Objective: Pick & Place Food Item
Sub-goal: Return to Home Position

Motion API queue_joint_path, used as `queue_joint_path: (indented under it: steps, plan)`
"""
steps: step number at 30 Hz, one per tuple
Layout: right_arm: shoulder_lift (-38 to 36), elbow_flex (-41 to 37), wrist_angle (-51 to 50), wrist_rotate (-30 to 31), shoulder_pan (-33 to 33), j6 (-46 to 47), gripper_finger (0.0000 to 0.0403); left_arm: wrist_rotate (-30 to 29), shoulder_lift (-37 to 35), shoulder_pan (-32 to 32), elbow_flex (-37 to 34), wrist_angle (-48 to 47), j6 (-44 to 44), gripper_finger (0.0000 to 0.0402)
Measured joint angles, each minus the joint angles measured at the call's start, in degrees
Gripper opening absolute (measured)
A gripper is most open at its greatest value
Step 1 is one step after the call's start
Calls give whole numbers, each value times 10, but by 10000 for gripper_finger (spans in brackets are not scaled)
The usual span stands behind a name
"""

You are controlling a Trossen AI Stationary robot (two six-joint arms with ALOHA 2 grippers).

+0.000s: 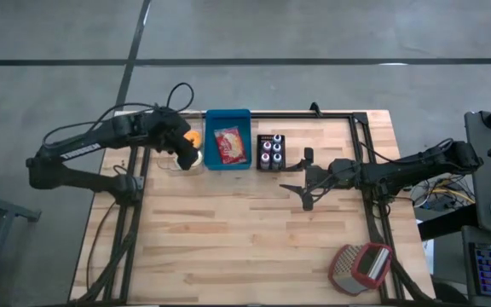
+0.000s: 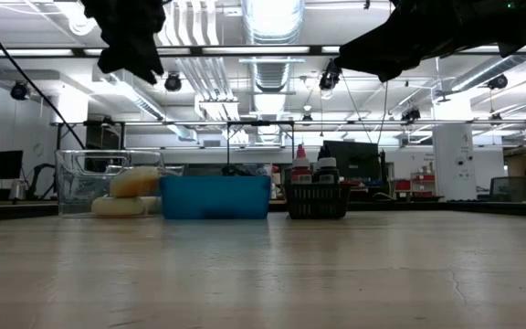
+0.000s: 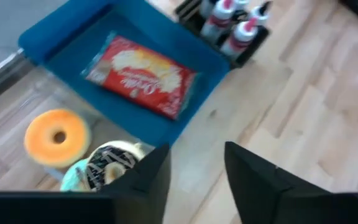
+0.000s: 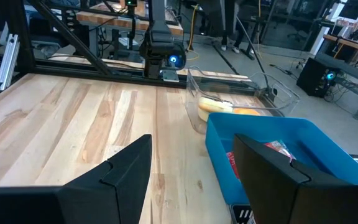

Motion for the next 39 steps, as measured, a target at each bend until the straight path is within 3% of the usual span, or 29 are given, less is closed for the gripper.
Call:
queue_joint_path:
  steps: [13,25,39]
  plan:
    - [0,0,0,0,0,0,221,-110,-15,-149,-2,41,-15,8]
    - [0,0,0,0,0,0,221,-163,-18,-269,-88,270,74,1]
    - [0,0,0,0,0,0,221,-142,-104,-328,-334,616,141,0]
